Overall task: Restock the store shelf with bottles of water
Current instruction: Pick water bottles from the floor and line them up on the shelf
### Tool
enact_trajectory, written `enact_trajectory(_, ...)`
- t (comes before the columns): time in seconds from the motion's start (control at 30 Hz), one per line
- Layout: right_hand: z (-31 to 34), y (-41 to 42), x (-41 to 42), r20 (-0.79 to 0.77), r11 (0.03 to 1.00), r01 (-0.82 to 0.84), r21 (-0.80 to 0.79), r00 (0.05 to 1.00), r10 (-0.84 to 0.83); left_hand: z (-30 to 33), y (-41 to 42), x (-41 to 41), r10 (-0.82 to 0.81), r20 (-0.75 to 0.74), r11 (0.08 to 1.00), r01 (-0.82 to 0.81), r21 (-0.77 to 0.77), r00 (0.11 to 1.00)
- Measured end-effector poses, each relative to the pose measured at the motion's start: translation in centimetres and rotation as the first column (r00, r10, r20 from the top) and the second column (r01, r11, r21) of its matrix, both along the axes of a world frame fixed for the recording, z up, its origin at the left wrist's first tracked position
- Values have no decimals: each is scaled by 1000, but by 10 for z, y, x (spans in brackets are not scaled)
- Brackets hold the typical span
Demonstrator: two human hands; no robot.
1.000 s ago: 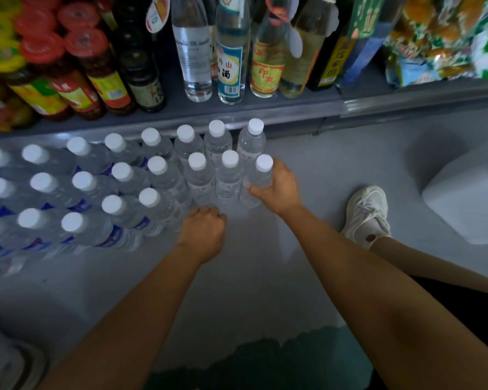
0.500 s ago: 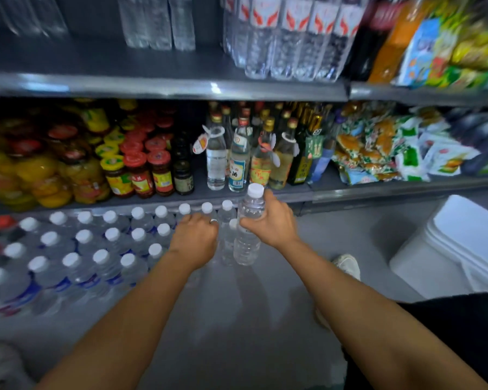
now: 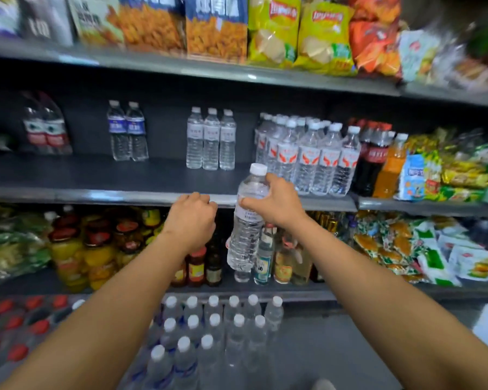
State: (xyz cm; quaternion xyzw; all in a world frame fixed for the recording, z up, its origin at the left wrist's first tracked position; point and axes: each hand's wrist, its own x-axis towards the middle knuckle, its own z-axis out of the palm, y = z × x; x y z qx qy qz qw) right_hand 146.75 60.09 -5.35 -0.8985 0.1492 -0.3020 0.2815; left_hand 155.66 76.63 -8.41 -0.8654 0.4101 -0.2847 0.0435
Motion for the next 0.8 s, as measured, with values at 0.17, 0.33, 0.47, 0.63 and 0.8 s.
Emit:
enact_trajectory(0.17, 55, -9, 47, 84, 999, -33, -42, 996, 37, 46, -12, 45, 28, 77, 999, -26, -24, 997)
enact_trajectory(0.33, 97, -33, 105, 145, 996, -20, -92, 989, 33, 71, -38, 107, 52, 100, 998, -49, -28, 994)
enact_trajectory(0.47, 116, -51, 147, 166, 989, -13, -147, 985, 38, 81, -59, 152, 75, 79, 995, -70, -69, 994)
enact_trajectory(0.63, 113, -74, 192, 139, 989, -28, -146, 989, 48, 82, -76, 195, 75, 53, 992, -70, -102, 996)
enact_trajectory(0.8, 104, -100, 234, 99, 996, -1, -91, 995, 10, 69, -96, 234, 48, 40, 995, -45, -90, 998)
